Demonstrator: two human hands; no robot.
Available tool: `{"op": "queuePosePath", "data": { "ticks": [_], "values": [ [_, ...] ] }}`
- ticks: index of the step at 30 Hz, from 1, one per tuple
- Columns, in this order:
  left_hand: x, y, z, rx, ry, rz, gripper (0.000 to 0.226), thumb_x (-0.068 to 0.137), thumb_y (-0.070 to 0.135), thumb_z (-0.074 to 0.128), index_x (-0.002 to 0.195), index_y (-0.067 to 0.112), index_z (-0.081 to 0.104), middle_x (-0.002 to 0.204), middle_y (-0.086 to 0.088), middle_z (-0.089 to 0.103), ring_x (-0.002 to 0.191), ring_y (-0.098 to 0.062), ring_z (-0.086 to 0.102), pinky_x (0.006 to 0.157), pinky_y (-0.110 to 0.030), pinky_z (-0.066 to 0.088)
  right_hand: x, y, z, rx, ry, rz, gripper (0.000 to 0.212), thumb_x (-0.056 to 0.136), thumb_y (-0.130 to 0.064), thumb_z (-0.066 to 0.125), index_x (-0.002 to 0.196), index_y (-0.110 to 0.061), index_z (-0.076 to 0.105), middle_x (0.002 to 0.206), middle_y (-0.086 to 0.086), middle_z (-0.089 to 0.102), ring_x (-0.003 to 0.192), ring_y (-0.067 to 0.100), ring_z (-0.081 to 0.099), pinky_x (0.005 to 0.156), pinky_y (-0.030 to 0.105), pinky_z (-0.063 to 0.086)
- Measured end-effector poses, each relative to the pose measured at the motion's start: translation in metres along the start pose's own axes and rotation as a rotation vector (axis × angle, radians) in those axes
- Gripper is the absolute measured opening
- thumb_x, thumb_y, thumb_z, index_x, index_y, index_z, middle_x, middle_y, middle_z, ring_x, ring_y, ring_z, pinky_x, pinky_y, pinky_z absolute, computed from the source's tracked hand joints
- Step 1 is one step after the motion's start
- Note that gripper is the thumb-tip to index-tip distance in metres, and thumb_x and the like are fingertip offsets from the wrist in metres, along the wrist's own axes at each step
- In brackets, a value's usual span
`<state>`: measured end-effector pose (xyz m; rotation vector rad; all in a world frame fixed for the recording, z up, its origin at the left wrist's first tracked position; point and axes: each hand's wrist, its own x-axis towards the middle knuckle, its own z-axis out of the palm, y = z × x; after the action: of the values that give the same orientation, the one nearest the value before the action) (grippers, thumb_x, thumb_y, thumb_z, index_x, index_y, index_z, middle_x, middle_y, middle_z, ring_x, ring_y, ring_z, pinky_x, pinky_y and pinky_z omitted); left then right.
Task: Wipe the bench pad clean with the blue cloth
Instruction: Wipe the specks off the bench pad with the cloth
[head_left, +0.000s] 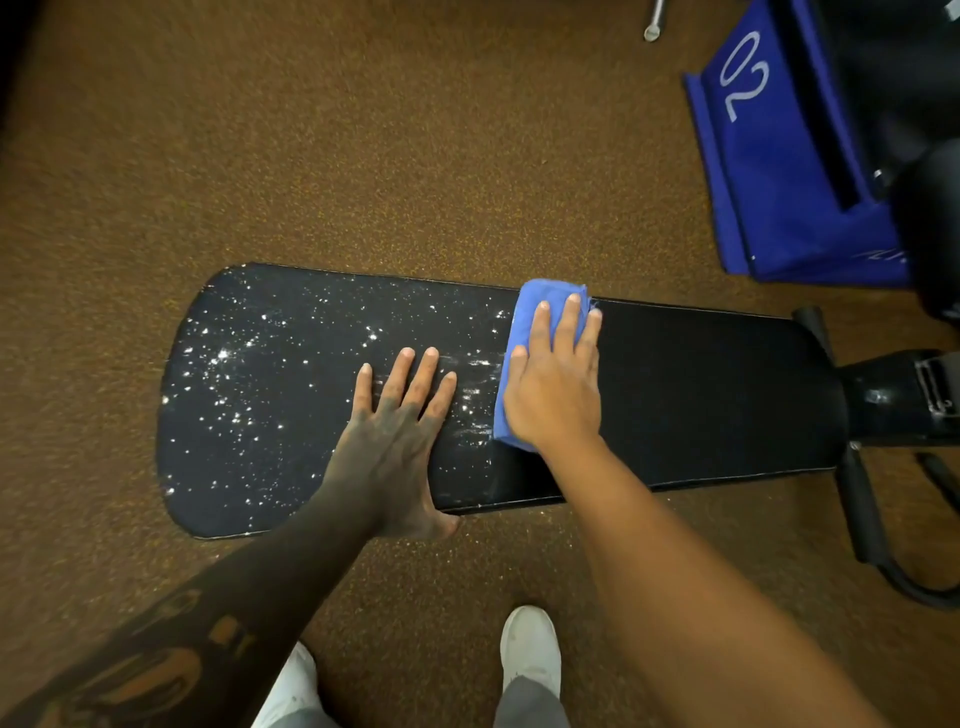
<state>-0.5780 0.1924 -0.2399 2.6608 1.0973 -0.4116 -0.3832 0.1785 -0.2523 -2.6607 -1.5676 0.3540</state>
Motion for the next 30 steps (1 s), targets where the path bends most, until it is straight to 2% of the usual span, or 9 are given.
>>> {"op": "queuePosePath", "data": {
  "ticks": [2,5,8,14,18,19,20,25,30],
  "values": [
    [-0.002,-0.001,0.000,0.003,-0.006,-0.003,0.152,0.047,0.101,0.041,0.153,0.014,-0.023,0.163,-0.014,-0.028,0.150,-0.035,-0.025,0.122,-0.061,-0.005,0.001,-0.006,0.000,-0.018,0.006,0.025,0.063,0.103,-0.037,0.026,0.157,-0.009,0.011,0.165,0.017,-0.002,0.150,0.040,-0.007,0.121,0.052,0.012],
    [-0.003,-0.002,0.001,0.005,0.008,-0.012,0.151,0.048,0.100,0.043,0.154,0.012,-0.019,0.164,-0.015,-0.025,0.151,-0.035,-0.023,0.122,-0.062,-0.005,-0.022,-0.008,0.000,-0.072,0.024,-0.121,0.064,0.102,-0.041,0.022,0.156,-0.007,0.013,0.166,0.014,0.002,0.151,0.036,-0.005,0.122,0.051,0.008],
    [-0.003,-0.002,0.000,-0.002,0.004,-0.011,0.152,0.048,0.100,0.044,0.153,0.012,-0.021,0.163,-0.014,-0.026,0.151,-0.035,-0.023,0.122,-0.062,-0.005,-0.008,0.001,-0.002,-0.078,-0.042,-0.207,0.063,0.102,-0.040,0.023,0.157,-0.013,0.009,0.166,0.009,-0.002,0.151,0.034,-0.007,0.122,0.051,0.011],
    [-0.003,-0.002,0.000,-0.013,-0.012,-0.022,0.153,0.046,0.100,0.044,0.154,0.012,-0.021,0.163,-0.014,-0.027,0.151,-0.034,-0.024,0.121,-0.063,-0.002,0.025,-0.017,-0.004,-0.028,0.018,-0.009,0.063,0.102,-0.035,0.030,0.156,-0.008,0.011,0.166,0.014,-0.001,0.151,0.038,-0.007,0.121,0.053,0.012],
    [-0.003,-0.002,0.000,-0.008,-0.011,-0.033,0.153,0.046,0.099,0.044,0.153,0.011,-0.020,0.163,-0.014,-0.027,0.151,-0.035,-0.024,0.121,-0.064,-0.001,0.011,-0.010,-0.004,-0.090,-0.028,-0.410,0.060,0.103,-0.036,0.028,0.157,-0.014,0.014,0.166,0.008,0.004,0.152,0.032,-0.004,0.121,0.052,0.013],
    [-0.003,-0.002,0.000,-0.007,-0.014,-0.037,0.153,0.046,0.100,0.044,0.153,0.011,-0.021,0.163,-0.014,-0.027,0.150,-0.035,-0.025,0.120,-0.065,-0.001,0.016,-0.005,-0.006,-0.106,-0.038,-0.448,0.060,0.103,-0.036,0.028,0.157,-0.015,0.014,0.166,0.008,0.005,0.152,0.032,-0.003,0.121,0.052,0.015],
    [-0.004,-0.002,0.000,-0.005,-0.017,-0.041,0.154,0.046,0.101,0.043,0.153,0.011,-0.022,0.162,-0.014,-0.028,0.150,-0.035,-0.026,0.120,-0.065,-0.002,0.023,-0.001,-0.007,-0.110,-0.031,-0.428,0.059,0.103,-0.036,0.027,0.157,-0.015,0.014,0.166,0.008,0.005,0.152,0.032,-0.003,0.120,0.052,0.017],
    [-0.006,-0.004,0.001,-0.004,-0.022,-0.070,0.156,0.044,0.104,0.038,0.152,0.011,-0.023,0.162,-0.014,-0.031,0.149,-0.035,-0.027,0.120,-0.065,-0.002,0.032,-0.026,-0.003,-0.019,0.028,-0.038,0.061,0.102,-0.032,0.031,0.156,-0.009,0.015,0.165,0.016,0.003,0.151,0.038,-0.002,0.120,0.051,0.015],
    [-0.006,-0.005,0.002,-0.007,-0.016,-0.068,0.155,0.044,0.103,0.038,0.154,0.010,-0.019,0.163,-0.015,-0.028,0.150,-0.036,-0.025,0.120,-0.066,-0.001,0.033,-0.012,-0.005,-0.070,-0.011,-0.350,0.059,0.103,-0.035,0.031,0.157,-0.015,0.017,0.166,0.011,0.007,0.151,0.036,-0.001,0.121,0.051,0.016]
  ]
}}
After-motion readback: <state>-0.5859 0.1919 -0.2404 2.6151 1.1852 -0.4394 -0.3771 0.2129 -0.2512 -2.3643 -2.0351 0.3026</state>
